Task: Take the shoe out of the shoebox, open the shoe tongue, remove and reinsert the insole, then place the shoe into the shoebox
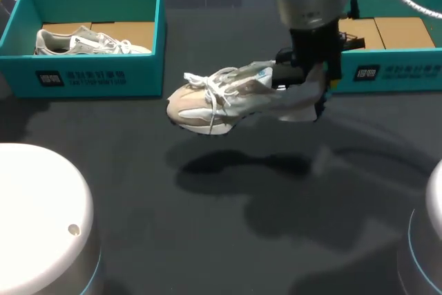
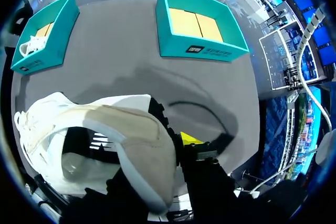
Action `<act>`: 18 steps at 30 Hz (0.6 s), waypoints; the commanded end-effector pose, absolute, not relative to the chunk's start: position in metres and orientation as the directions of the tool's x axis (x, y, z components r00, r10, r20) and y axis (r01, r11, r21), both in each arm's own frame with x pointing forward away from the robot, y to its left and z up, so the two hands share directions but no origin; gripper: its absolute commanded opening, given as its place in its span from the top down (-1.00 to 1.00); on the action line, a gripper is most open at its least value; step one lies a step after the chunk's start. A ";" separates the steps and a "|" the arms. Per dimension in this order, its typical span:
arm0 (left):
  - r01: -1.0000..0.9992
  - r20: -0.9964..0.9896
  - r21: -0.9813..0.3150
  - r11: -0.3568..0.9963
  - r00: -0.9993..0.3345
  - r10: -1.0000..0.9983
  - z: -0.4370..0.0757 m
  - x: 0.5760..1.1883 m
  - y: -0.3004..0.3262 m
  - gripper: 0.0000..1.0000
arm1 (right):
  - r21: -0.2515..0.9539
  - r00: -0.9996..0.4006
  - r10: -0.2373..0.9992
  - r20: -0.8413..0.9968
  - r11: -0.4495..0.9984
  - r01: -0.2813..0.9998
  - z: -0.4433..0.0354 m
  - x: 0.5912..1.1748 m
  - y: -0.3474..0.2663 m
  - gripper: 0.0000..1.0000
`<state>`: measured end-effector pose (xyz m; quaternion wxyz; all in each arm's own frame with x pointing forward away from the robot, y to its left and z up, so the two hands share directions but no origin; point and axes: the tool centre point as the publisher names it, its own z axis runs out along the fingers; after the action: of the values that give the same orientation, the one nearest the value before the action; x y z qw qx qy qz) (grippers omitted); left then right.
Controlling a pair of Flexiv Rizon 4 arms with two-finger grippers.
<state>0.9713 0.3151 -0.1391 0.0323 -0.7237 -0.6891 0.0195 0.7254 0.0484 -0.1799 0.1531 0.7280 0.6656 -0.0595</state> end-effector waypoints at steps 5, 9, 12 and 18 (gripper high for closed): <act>0.996 0.019 -0.074 -0.049 0.051 0.999 -0.139 0.971 0.315 -1.00 | 0.154 0.111 0.953 -0.282 -0.070 0.986 -0.224 0.706 0.073 1.00; 0.996 0.019 -0.074 -0.049 0.051 0.999 -0.139 0.971 0.315 -1.00 | 0.154 0.099 0.957 -0.274 -0.057 0.986 -0.242 0.697 0.078 1.00; 0.996 0.019 -0.074 -0.049 0.051 0.999 -0.139 0.971 0.315 -1.00 | 0.147 0.098 0.956 -0.278 -0.058 0.987 -0.254 0.691 0.079 1.00; 0.996 0.019 -0.074 -0.049 0.051 0.999 -0.139 0.971 0.315 -1.00 | 0.154 0.098 0.957 -0.273 -0.057 0.986 -0.274 0.679 0.071 1.00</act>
<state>0.9714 0.3150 -0.1390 0.0323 -0.7237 -0.6891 0.0195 0.6838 0.0764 -0.2635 0.1533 0.7254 0.6686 -0.0576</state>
